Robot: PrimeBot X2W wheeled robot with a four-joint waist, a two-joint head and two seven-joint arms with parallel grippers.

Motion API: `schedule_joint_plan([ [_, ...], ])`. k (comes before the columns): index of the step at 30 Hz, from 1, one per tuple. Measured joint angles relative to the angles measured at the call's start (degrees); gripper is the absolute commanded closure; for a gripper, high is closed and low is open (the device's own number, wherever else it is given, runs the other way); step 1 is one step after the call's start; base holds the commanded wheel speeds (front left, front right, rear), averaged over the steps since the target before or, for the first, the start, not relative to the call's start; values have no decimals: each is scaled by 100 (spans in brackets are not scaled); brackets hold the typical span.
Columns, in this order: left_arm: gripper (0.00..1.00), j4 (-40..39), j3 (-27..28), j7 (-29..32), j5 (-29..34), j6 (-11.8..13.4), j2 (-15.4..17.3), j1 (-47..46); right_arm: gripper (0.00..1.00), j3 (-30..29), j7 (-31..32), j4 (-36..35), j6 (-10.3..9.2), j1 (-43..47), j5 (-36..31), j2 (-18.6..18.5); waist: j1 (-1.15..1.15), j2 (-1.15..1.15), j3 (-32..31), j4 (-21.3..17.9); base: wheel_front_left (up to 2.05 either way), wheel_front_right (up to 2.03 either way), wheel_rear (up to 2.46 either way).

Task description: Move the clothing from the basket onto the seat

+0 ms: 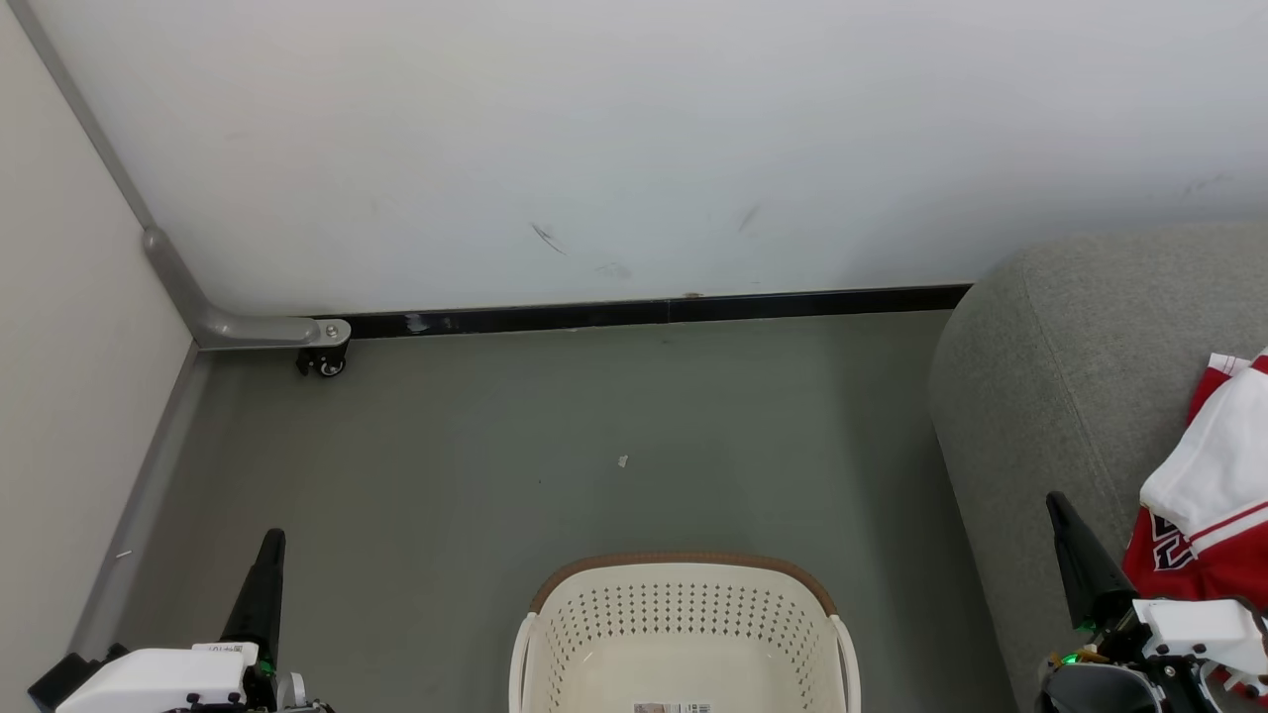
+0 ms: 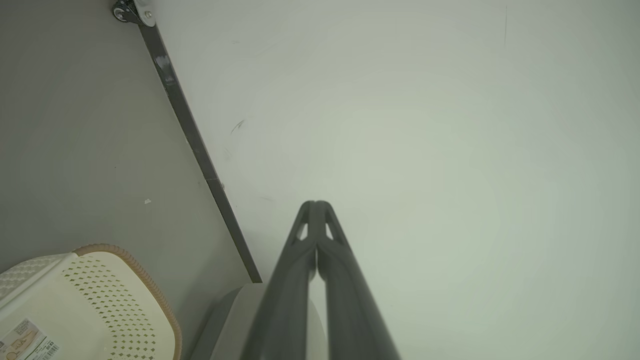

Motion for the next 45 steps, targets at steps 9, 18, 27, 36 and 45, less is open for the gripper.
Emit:
schedule_joint_plan([
  [9, 100, 3, 1, 0, 0, 0, -1, 0, 100, -2, 34, 10, 0, -1, 0, -1, 0, 0, 0, 0, 0, 0, 0],
  [18, 100, 9, 3, 0, 0, 0, -1, 0, 100, -8, 34, 15, 0, -1, 0, -1, -1, 0, 0, 0, 0, 0, 0],
  [27, 100, 10, 5, 0, 0, 0, -1, 0, 100, -18, 35, 19, 0, -1, 0, 0, -1, 0, 1, 0, 0, 0, 0],
  [36, 100, 10, 9, 1, 0, 0, -1, 0, 100, -29, 40, 22, 0, -1, 0, 1, -1, 0, 1, 0, 0, 0, 0],
  [45, 100, 9, 12, 1, 0, 0, -1, 0, 100, -37, 41, 24, 0, -1, 0, 2, -1, 0, 1, 0, 0, 0, 0],
])
